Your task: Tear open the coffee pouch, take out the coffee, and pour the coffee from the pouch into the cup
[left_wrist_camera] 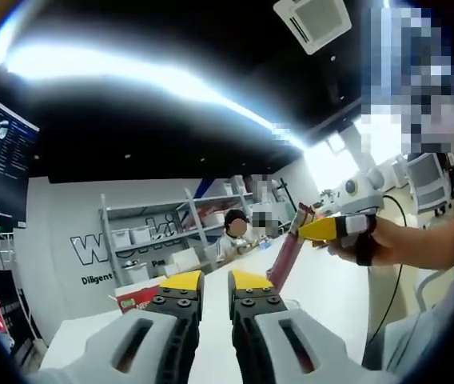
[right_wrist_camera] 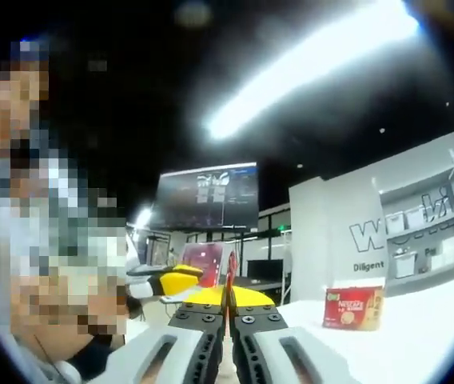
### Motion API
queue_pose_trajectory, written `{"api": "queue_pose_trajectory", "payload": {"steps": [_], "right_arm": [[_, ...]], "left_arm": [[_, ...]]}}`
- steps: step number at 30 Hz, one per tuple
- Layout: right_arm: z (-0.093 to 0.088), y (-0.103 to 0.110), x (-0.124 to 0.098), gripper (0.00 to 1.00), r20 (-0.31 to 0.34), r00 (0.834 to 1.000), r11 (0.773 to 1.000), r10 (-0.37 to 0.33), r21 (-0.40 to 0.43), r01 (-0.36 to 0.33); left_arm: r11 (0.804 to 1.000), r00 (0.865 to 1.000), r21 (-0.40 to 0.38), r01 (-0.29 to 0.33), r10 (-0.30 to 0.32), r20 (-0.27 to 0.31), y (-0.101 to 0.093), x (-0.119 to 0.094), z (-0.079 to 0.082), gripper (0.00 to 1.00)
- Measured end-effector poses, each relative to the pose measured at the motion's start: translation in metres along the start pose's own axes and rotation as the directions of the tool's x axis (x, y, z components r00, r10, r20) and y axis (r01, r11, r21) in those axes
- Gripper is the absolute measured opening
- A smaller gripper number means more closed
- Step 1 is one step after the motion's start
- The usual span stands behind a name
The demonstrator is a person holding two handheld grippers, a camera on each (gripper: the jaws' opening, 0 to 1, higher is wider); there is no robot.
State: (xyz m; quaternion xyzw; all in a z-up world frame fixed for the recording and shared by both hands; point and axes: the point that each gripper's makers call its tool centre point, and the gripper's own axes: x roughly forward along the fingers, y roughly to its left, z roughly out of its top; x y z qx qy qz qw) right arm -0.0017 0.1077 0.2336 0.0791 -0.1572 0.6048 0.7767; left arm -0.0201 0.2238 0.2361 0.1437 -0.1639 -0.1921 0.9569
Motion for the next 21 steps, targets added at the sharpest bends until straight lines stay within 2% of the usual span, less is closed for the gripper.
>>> {"api": "queue_pose_trajectory", "payload": {"steps": [2, 5, 11, 14, 19, 20, 21], "right_arm": [[-0.003, -0.001, 0.000, 0.02, -0.013, 1.000, 1.000, -0.010, -0.002, 0.010], [-0.019, -0.007, 0.004, 0.02, -0.058, 0.998, 0.999, -0.017, 0.026, 0.018], [-0.007, -0.006, -0.001, 0.02, -0.031, 0.999, 1.000, -0.016, 0.015, 0.017], [-0.021, -0.002, 0.006, 0.02, -0.070, 0.998, 1.000, 0.002, 0.015, -0.001], [-0.009, -0.004, 0.002, 0.02, -0.031, 0.999, 1.000, -0.008, 0.014, 0.009], [-0.010, -0.004, 0.004, 0.02, -0.033, 0.999, 1.000, -0.007, 0.018, 0.008], [-0.018, -0.003, 0.006, 0.02, -0.062, 0.998, 1.000, 0.000, 0.014, 0.001]], "left_arm": [[1.000, 1.000, 0.000, -0.002, 0.002, -0.001, 0.001, 0.000, 0.000, 0.15], [1.000, 1.000, -0.001, 0.001, -0.001, 0.000, 0.000, 0.001, 0.000, 0.15], [1.000, 1.000, -0.001, 0.004, -0.004, -0.002, -0.001, 0.003, -0.002, 0.15], [1.000, 1.000, -0.002, 0.005, -0.005, -0.004, -0.001, 0.004, -0.003, 0.15], [1.000, 1.000, 0.000, 0.008, -0.008, -0.002, -0.002, 0.004, -0.001, 0.15], [1.000, 1.000, 0.000, 0.007, -0.007, -0.001, -0.002, 0.004, -0.002, 0.15], [1.000, 1.000, -0.001, 0.007, -0.007, -0.003, -0.002, 0.004, -0.002, 0.15]]}}
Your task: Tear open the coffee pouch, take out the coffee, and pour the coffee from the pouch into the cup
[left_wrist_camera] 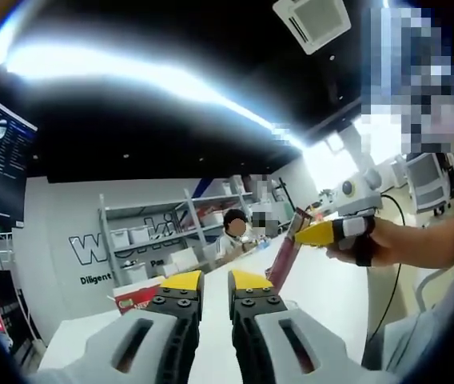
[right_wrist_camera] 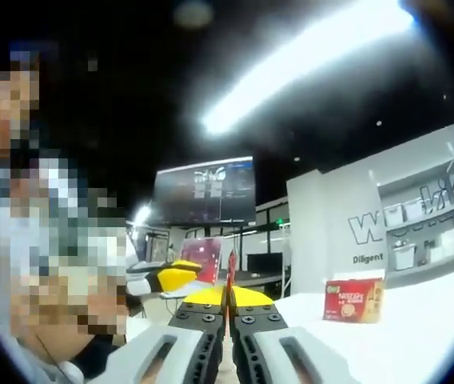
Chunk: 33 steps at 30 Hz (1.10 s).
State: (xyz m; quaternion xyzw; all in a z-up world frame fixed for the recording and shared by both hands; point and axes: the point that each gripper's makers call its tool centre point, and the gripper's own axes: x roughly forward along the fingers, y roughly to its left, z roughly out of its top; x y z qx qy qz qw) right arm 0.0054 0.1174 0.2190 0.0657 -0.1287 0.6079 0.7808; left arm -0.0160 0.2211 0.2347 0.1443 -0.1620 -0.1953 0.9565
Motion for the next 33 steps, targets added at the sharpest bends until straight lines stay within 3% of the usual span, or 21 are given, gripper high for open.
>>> {"api": "queue_pose_trajectory", "payload": {"steps": [6, 9, 16, 24, 27, 28, 31, 33], "right_arm": [[0.008, 0.001, -0.003, 0.02, 0.029, 1.000, 1.000, -0.003, 0.002, 0.003], [0.005, 0.001, -0.004, 0.02, 0.013, 1.000, 1.000, -0.003, -0.003, 0.003], [0.015, -0.009, -0.015, 0.02, 0.059, 0.998, 0.999, -0.016, 0.046, 0.014], [0.017, -0.010, -0.020, 0.02, 0.087, 0.996, 0.998, -0.017, 0.056, 0.012], [0.023, -0.009, -0.021, 0.02, 0.111, 0.994, 0.998, -0.002, 0.064, -0.005], [0.026, -0.010, -0.022, 0.02, 0.128, 0.992, 0.998, 0.014, 0.066, -0.022], [0.030, -0.012, -0.022, 0.02, 0.148, 0.988, 0.995, 0.052, 0.072, -0.063], [0.032, -0.014, -0.021, 0.02, 0.162, 0.984, 0.992, 0.078, 0.087, -0.093]], "left_arm": [[1.000, 1.000, -0.001, -0.001, 0.001, 0.003, 0.001, -0.001, 0.001, 0.15], [1.000, 1.000, -0.001, -0.001, 0.001, 0.001, 0.001, -0.001, 0.000, 0.15], [1.000, 1.000, -0.003, 0.004, -0.004, -0.001, 0.000, 0.000, 0.000, 0.15], [0.999, 0.999, -0.015, 0.046, -0.047, -0.013, -0.013, 0.005, -0.006, 0.16], [0.993, 0.996, -0.066, 0.093, -0.093, -0.008, -0.020, 0.008, -0.010, 0.17], [0.980, 0.990, -0.145, 0.139, -0.138, 0.016, -0.024, 0.009, -0.013, 0.17], [0.947, 0.980, -0.253, 0.196, -0.192, 0.043, -0.026, 0.012, -0.021, 0.18], [0.946, 0.980, -0.254, 0.199, -0.196, 0.038, -0.024, 0.015, -0.026, 0.19]]}}
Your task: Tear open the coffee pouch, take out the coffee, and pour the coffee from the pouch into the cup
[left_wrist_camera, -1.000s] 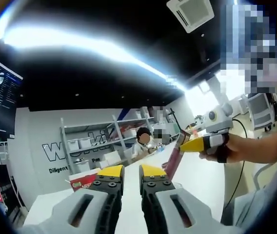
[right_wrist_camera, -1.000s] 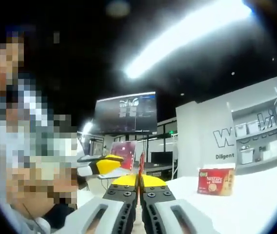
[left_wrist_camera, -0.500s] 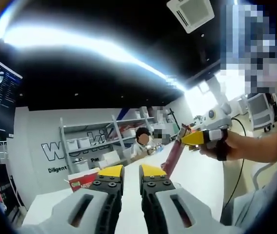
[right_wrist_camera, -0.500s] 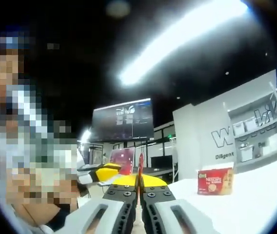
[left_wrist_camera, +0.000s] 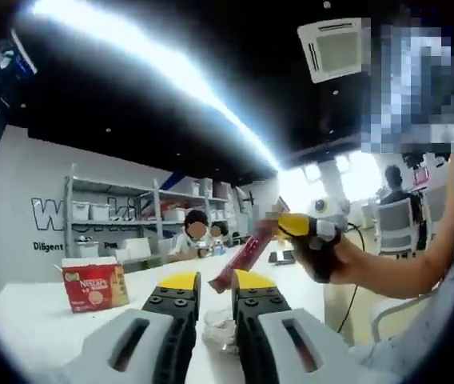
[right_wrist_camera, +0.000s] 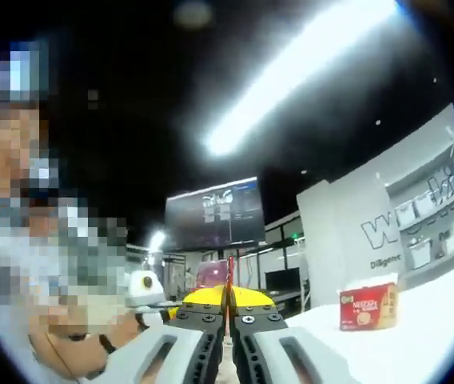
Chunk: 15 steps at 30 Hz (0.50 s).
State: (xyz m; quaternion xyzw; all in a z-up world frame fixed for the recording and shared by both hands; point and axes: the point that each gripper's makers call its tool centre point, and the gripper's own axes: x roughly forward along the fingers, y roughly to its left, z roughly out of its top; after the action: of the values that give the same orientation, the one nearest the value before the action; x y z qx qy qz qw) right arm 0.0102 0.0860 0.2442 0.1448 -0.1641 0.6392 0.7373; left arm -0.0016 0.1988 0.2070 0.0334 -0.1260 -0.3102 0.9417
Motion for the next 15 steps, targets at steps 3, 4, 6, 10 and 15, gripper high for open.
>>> {"api": "queue_pose_trajectory", "payload": {"steps": [3, 4, 6, 10, 15], "right_arm": [[0.003, -0.005, 0.001, 0.02, 0.013, 0.995, 0.994, 0.098, 0.056, -0.099], [0.004, -0.007, 0.000, 0.02, 0.012, 0.993, 0.990, 0.117, 0.072, -0.118], [0.004, -0.010, 0.001, 0.02, 0.015, 0.989, 0.985, 0.150, 0.080, -0.151], [0.007, -0.013, 0.003, 0.02, 0.023, 0.972, 0.966, 0.235, 0.110, -0.236], [0.006, -0.020, 0.007, 0.02, 0.036, 0.958, 0.947, 0.285, 0.141, -0.287]], "left_arm": [[0.995, 0.997, -0.073, 0.072, -0.070, 0.023, -0.006, 0.007, -0.002, 0.22], [0.991, 0.996, -0.096, 0.088, -0.086, 0.029, -0.006, 0.009, -0.003, 0.24], [0.984, 0.991, -0.123, 0.132, -0.129, 0.034, -0.007, 0.012, -0.006, 0.25], [0.947, 0.964, -0.179, 0.267, -0.261, 0.060, -0.016, 0.020, -0.003, 0.25], [0.926, 0.943, -0.184, 0.330, -0.317, 0.099, -0.016, 0.023, 0.007, 0.20]]}}
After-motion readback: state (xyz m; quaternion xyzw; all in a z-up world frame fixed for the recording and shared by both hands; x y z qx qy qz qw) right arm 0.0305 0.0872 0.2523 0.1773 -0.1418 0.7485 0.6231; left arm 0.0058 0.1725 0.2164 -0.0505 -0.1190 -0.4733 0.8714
